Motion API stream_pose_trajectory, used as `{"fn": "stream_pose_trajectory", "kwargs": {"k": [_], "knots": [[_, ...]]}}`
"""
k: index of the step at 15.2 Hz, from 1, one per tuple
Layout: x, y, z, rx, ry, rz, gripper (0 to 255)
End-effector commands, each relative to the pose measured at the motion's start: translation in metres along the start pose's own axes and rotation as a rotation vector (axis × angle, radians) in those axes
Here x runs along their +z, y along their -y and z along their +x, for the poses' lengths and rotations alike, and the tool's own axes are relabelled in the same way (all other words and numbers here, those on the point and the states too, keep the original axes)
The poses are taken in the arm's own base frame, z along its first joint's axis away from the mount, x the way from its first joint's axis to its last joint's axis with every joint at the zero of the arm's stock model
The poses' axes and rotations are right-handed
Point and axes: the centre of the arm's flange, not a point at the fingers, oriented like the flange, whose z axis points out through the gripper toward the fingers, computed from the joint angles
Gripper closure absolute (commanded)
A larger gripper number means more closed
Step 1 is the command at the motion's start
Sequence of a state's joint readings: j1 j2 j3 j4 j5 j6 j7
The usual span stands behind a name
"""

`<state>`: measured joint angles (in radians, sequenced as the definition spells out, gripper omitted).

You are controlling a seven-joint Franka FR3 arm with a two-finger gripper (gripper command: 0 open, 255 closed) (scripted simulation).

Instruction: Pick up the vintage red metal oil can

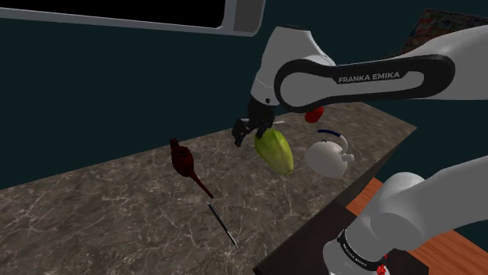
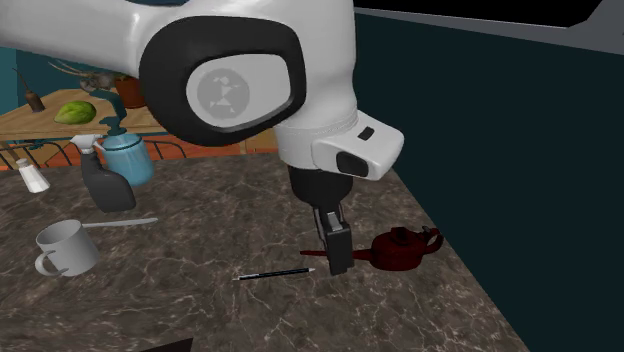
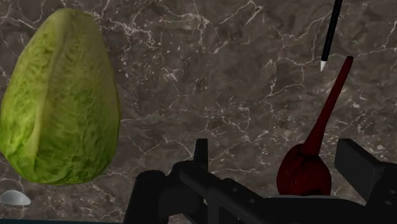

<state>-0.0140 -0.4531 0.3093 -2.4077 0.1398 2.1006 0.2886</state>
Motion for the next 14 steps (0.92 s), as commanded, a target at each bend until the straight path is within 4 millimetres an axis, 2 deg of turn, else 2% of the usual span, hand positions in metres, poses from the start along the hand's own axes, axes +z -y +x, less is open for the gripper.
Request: {"fn": "stream_pose_trajectory", "kwargs": {"k": [1,14], "knots": [[0.017,0.016,0.011,0.024,-0.005,0.003,0],[0.138,0.103,0.092,0.169,-0.027,0.007,0]]}}
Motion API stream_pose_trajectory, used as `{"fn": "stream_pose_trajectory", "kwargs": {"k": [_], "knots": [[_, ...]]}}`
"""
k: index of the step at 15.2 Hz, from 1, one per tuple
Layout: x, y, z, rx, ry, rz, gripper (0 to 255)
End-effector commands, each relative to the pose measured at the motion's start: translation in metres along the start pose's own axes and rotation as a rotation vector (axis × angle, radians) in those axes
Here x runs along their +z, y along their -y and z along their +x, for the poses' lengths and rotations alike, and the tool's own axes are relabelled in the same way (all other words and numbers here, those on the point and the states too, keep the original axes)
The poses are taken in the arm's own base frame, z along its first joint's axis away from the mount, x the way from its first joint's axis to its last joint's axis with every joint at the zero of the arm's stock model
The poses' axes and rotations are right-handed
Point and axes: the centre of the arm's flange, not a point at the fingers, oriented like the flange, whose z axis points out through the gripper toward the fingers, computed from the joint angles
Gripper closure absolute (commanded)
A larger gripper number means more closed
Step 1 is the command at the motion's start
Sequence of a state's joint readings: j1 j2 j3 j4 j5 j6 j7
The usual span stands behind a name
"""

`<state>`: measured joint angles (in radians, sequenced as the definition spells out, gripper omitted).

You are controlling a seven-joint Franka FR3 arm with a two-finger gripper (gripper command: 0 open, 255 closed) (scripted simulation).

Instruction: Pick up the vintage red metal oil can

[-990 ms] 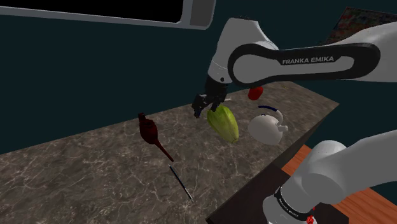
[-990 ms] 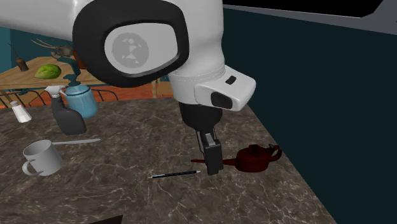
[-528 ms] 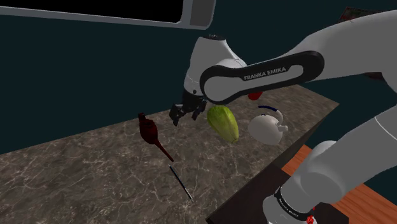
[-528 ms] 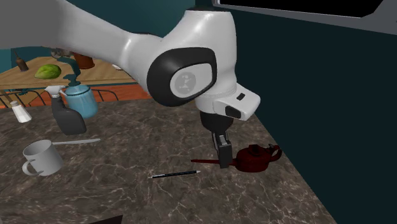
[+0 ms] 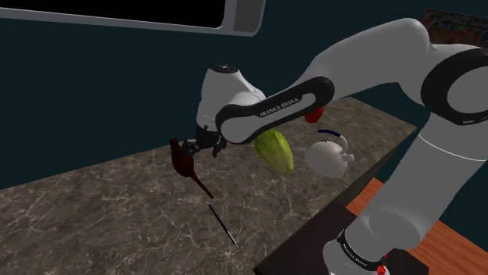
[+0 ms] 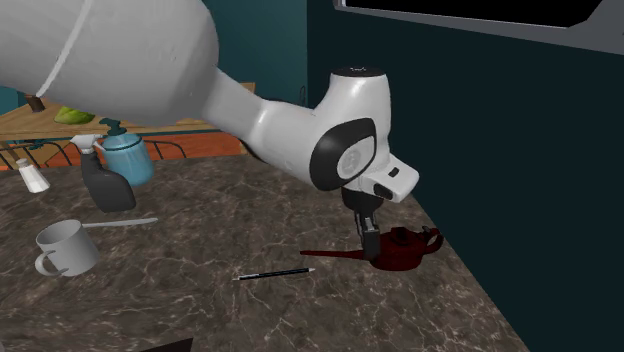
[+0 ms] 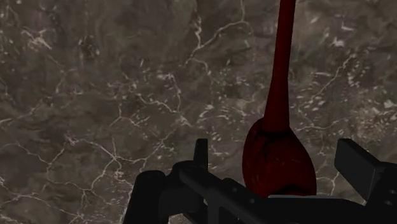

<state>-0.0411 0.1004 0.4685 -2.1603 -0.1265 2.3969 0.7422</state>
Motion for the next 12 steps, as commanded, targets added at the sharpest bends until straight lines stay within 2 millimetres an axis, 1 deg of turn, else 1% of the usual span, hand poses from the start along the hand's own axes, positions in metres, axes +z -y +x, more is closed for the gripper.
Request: {"fn": "stream_pose_trajectory", "kwargs": {"k": [1,3,4,10,11,12], "knots": [[0.02,0.015,0.01,0.024,-0.004,0.001,0],[0.039,0.03,0.021,0.047,-0.007,0.002,0],[0.042,0.032,0.023,0.05,-0.008,0.002,0],[0.073,0.03,0.019,0.05,-0.008,0.002,0],[0.081,0.03,0.018,0.05,-0.008,0.002,0],[0.081,0.03,0.018,0.05,-0.008,0.002,0]]}}
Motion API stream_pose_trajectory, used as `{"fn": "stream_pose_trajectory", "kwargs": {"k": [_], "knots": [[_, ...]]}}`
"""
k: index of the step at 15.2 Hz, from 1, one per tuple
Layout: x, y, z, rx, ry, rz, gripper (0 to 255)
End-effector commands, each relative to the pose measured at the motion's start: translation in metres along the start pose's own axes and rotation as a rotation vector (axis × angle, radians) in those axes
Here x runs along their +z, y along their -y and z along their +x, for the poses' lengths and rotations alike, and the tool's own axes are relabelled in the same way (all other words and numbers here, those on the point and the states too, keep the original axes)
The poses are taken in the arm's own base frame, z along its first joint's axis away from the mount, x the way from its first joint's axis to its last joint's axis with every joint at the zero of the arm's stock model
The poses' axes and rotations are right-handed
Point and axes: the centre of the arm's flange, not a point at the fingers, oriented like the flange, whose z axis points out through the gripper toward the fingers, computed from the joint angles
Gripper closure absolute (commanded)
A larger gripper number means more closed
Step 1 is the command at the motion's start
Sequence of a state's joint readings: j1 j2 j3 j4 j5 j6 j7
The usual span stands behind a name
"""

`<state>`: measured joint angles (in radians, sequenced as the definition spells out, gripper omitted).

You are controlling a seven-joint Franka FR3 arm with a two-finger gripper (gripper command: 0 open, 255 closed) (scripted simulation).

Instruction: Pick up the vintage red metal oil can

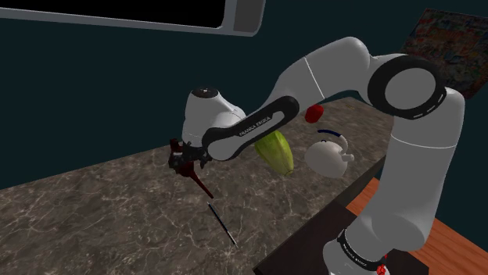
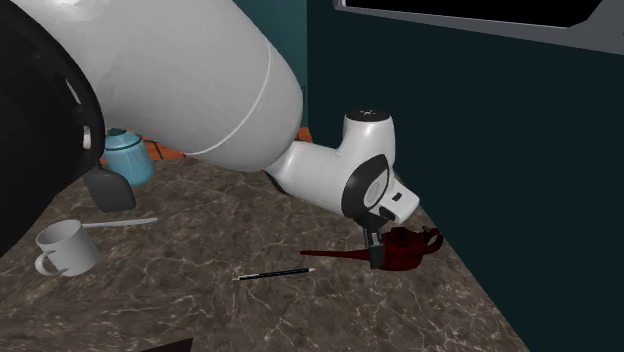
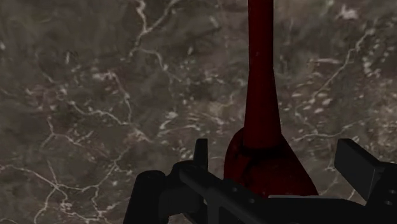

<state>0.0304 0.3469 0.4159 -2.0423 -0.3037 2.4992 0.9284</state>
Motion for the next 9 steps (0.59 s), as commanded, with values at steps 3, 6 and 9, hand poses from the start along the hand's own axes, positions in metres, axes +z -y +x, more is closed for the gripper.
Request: {"fn": "stream_pose_trajectory", "kwargs": {"k": [3,6,9], "knots": [[0.0036,0.0002,-0.0014,0.0,0.0,0.0,255],[0.0036,0.0001,-0.0014,0.0,0.0,0.0,255],[0.0034,0.0002,-0.0014,0.0,0.0,0.0,255]]}}
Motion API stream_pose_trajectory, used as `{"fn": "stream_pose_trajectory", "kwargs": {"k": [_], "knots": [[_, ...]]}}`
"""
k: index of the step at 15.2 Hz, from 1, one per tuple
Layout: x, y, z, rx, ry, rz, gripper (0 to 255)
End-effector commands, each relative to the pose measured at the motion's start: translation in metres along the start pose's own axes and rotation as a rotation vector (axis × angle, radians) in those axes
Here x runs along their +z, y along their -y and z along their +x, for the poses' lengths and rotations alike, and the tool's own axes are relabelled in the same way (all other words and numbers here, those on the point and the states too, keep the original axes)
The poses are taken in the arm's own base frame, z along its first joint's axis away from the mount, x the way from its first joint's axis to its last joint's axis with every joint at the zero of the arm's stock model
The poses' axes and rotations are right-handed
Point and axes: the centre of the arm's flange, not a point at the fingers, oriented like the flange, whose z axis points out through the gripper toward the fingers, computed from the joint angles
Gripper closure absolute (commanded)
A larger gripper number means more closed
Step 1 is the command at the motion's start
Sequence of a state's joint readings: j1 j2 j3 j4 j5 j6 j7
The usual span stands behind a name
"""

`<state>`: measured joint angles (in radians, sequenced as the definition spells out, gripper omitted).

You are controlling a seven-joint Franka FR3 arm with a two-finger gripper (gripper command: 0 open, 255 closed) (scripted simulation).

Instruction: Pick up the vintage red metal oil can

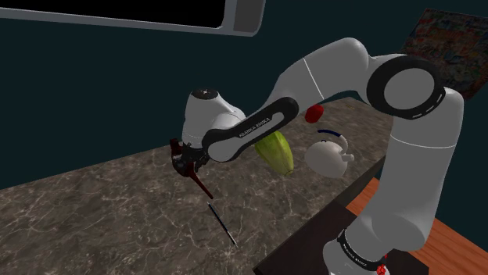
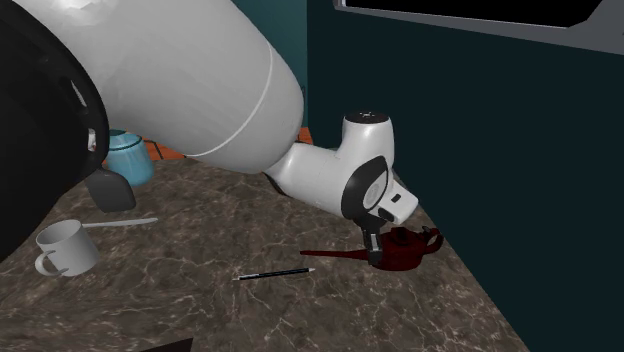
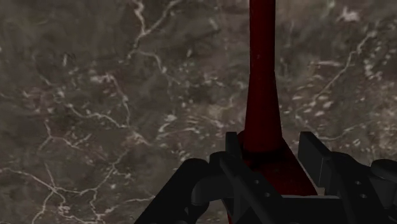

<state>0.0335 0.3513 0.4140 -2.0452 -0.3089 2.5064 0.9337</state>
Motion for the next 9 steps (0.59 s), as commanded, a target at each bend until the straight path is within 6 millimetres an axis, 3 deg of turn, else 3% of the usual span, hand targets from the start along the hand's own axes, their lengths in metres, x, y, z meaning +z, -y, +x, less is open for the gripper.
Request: {"fn": "stream_pose_trajectory", "kwargs": {"k": [1,9], "knots": [[0.0,0.0,0.0,0.0,0.0,0.0,255],[-0.035,0.002,0.006,0.001,0.0,0.0,255]]}}
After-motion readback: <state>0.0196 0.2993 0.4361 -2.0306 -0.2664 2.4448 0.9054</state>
